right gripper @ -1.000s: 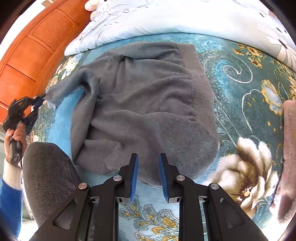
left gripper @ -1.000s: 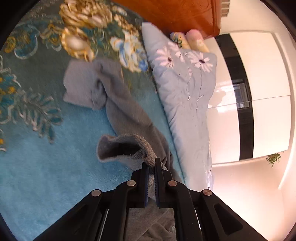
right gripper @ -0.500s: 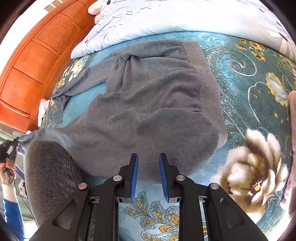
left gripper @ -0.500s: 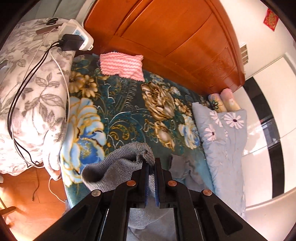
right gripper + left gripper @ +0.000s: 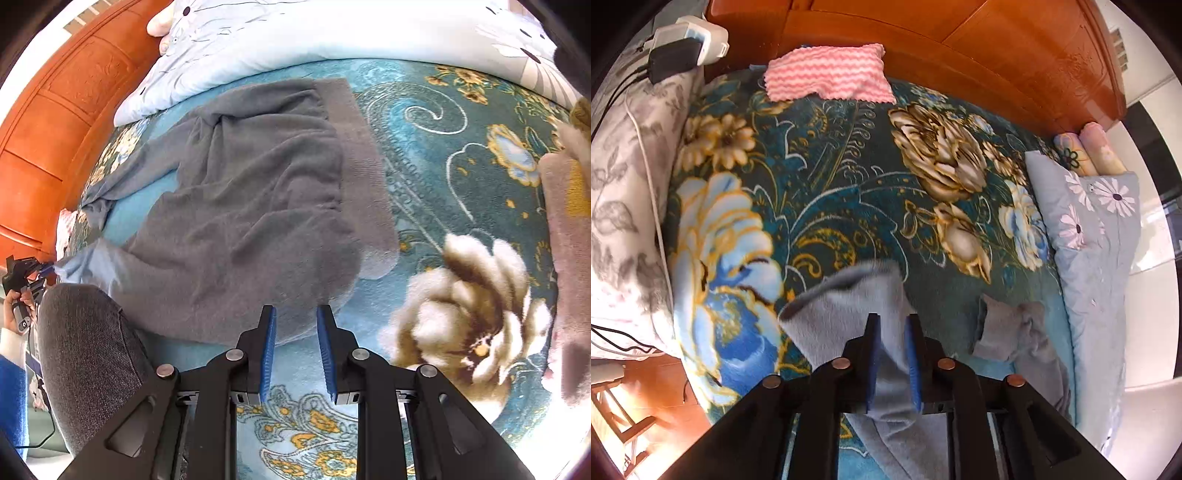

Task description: Fold clothes

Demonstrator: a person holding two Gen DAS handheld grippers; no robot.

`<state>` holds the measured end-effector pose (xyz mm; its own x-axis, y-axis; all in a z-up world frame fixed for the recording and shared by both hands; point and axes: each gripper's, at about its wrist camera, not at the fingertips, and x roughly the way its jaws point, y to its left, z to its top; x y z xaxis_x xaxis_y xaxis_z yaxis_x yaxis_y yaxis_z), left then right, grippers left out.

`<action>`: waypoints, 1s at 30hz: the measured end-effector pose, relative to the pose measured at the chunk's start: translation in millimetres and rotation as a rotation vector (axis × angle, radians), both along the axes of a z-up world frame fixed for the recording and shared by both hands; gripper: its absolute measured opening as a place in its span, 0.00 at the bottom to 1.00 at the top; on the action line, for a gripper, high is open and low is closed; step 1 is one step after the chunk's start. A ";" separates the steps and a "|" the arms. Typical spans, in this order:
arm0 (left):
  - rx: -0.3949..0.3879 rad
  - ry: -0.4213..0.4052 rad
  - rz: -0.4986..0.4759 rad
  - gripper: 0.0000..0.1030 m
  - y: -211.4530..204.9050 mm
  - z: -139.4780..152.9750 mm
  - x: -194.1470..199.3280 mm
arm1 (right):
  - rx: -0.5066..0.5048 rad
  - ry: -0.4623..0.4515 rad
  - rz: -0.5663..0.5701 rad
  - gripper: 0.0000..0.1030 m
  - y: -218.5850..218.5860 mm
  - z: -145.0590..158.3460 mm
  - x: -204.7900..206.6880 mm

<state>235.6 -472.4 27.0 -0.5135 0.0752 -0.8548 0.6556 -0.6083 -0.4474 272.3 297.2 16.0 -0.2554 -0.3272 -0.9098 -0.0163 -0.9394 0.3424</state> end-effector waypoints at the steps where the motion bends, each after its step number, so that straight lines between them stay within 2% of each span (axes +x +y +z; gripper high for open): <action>1: 0.004 -0.013 -0.004 0.38 0.7 -4.4 -2.1 | -0.004 -0.003 0.002 0.23 -1.1 -1.4 0.8; 5: 0.094 -0.008 0.064 0.49 -7.5 -32.4 33.2 | -0.030 -0.024 -0.029 0.32 3.4 -8.4 8.8; 7: 0.113 -0.030 0.071 0.49 -6.5 -45.5 35.7 | -0.053 -0.035 -0.057 0.32 6.6 -12.9 12.2; 11: 0.100 -0.042 0.048 0.49 0.6 -60.9 19.9 | -0.149 -0.050 -0.134 0.32 10.5 -21.8 14.9; 13: 0.078 -0.034 0.053 0.48 2.1 -63.5 8.8 | -0.211 -0.047 -0.202 0.40 14.8 -26.1 15.3; 16: 0.040 -0.068 0.034 0.47 3.1 -69.0 -3.9 | -0.279 -0.044 -0.300 0.41 22.2 -31.1 16.5; 18: 0.014 -0.093 0.021 0.25 3.8 -72.8 -12.2 | -0.308 -0.040 -0.342 0.41 24.8 -33.8 18.2; 21: 0.013 -0.085 0.029 0.12 -0.2 -74.8 -13.9 | -0.349 -0.040 -0.398 0.41 27.6 -38.2 20.7; 23: 0.016 -0.064 0.033 0.08 -3.2 -71.4 -10.7 | -0.374 -0.032 -0.414 0.42 28.2 -37.2 20.8; 29: 0.002 -0.046 0.025 0.08 -7.6 -60.1 -2.8 | -0.421 -0.013 -0.437 0.42 31.1 -36.0 14.3; 30: 0.005 -0.044 0.028 0.08 -8.7 -59.0 -0.5 | -0.420 -0.012 -0.434 0.49 29.2 -35.9 15.8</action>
<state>235.1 -481.2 -32.0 -0.4778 0.0655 -0.8760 0.6914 -0.5872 -0.4210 288.1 326.4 -19.9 -0.4362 -0.5277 -0.7289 -0.3741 -0.6304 0.6802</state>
